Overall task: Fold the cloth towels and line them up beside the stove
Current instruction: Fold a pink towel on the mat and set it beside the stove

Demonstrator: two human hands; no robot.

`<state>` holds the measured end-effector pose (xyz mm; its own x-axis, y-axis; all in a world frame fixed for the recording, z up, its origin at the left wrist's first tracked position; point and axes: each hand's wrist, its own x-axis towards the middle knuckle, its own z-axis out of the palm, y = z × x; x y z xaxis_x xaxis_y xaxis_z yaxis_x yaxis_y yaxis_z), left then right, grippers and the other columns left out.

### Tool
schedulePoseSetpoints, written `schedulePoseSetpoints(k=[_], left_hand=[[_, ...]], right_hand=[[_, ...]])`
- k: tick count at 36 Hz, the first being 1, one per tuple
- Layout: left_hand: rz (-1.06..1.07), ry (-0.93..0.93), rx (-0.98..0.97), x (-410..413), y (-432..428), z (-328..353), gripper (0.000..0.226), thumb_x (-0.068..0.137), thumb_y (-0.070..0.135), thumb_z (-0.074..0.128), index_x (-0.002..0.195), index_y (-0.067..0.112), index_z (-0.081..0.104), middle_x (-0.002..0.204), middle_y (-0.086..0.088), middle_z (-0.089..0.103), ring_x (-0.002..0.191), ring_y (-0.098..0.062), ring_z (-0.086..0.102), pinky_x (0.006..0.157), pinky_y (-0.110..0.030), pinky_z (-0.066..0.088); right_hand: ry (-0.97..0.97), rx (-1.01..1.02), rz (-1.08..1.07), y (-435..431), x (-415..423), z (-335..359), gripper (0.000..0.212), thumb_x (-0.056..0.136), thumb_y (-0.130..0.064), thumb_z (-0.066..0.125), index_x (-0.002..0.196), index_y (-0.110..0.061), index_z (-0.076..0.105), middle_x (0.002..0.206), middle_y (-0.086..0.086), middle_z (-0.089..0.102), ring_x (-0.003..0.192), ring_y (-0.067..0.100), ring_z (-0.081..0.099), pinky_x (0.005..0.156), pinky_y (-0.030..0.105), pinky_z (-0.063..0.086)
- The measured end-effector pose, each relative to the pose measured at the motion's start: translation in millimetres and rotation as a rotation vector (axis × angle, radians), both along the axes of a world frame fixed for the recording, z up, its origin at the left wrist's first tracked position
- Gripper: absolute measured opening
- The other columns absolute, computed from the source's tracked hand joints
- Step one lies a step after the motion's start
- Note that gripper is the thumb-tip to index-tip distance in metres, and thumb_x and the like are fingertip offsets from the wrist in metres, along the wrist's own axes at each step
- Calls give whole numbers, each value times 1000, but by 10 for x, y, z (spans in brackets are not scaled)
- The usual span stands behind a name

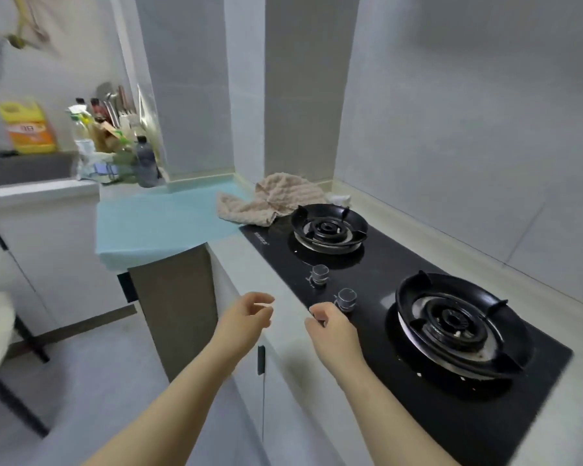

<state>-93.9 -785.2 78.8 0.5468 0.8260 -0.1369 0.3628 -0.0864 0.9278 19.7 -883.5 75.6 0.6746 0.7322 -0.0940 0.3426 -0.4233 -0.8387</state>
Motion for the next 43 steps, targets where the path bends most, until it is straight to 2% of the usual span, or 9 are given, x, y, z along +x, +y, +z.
schedulePoseSetpoints(k=[2, 8, 13, 22, 26, 31, 34, 38, 43], left_hand=[[29, 9, 10, -210, 287, -5, 14, 94, 20, 49, 102, 28, 58, 99, 4, 65, 87, -4, 62, 79, -28, 50], [76, 1, 39, -698, 1067, 18, 17, 93, 17, 49, 106, 24, 60, 100, 2, 66, 88, -8, 63, 75, -25, 48], [63, 37, 80, -933, 1624, 47, 17, 93, 19, 50, 106, 26, 60, 98, 4, 66, 92, -12, 62, 85, -30, 51], [40, 8, 45, -962, 2328, 10, 14, 93, 20, 49, 98, 30, 58, 97, 7, 64, 92, -10, 62, 77, -24, 46], [52, -5, 21, -892, 2616, -15, 17, 91, 18, 49, 88, 32, 57, 91, 9, 64, 91, -12, 63, 74, -24, 47], [62, 23, 10, -655, 3098, -91, 15, 91, 17, 48, 96, 28, 58, 93, 6, 64, 95, -18, 63, 80, -30, 50], [67, 38, 19, -436, 3430, -126, 15, 91, 18, 48, 95, 29, 58, 94, 3, 65, 95, -19, 63, 80, -31, 50], [74, 64, 18, -66, 3926, -173, 15, 91, 17, 48, 97, 26, 59, 93, 1, 64, 94, -20, 63, 79, -31, 49], [77, 71, -75, 411, 4438, -229, 15, 91, 15, 48, 99, 22, 59, 93, 1, 62, 84, -15, 61, 70, -26, 47]], right_hand=[[0, 7, 26, 285, -170, 20, 30, 91, -18, 50, 121, -17, 55, 125, -1, 55, 114, 15, 50, 90, 23, 38], [6, 3, 73, 1100, -620, 37, 30, 92, -18, 49, 121, -18, 54, 126, -2, 55, 111, 14, 51, 85, 20, 35], [52, 15, 78, 1620, -892, 17, 31, 93, -17, 46, 123, -18, 52, 127, -3, 52, 101, 8, 47, 83, 19, 35], [81, -16, 56, 2309, -899, -10, 31, 94, -17, 45, 124, -18, 51, 130, -2, 51, 101, 10, 48, 81, 22, 37], [74, -32, 57, 2678, -771, -43, 30, 93, -15, 45, 123, -16, 52, 130, 0, 51, 101, 10, 47, 81, 21, 35], [31, -30, 69, 3186, -429, -127, 31, 93, -14, 47, 123, -15, 53, 130, 0, 51, 101, 9, 45, 82, 19, 31], [-10, -53, 58, 3549, -75, -239, 31, 93, -15, 48, 123, -13, 53, 131, 3, 50, 112, 15, 48, 84, 22, 33], [-169, -145, 9, 4069, 441, -413, 37, 91, -16, 48, 128, -14, 51, 135, 7, 48, 122, 25, 44, 98, 32, 39], [-376, -296, 3, 4520, 932, -537, 48, 92, -17, 44, 138, -23, 38, 145, 0, 34, 129, 25, 32, 108, 34, 28]])
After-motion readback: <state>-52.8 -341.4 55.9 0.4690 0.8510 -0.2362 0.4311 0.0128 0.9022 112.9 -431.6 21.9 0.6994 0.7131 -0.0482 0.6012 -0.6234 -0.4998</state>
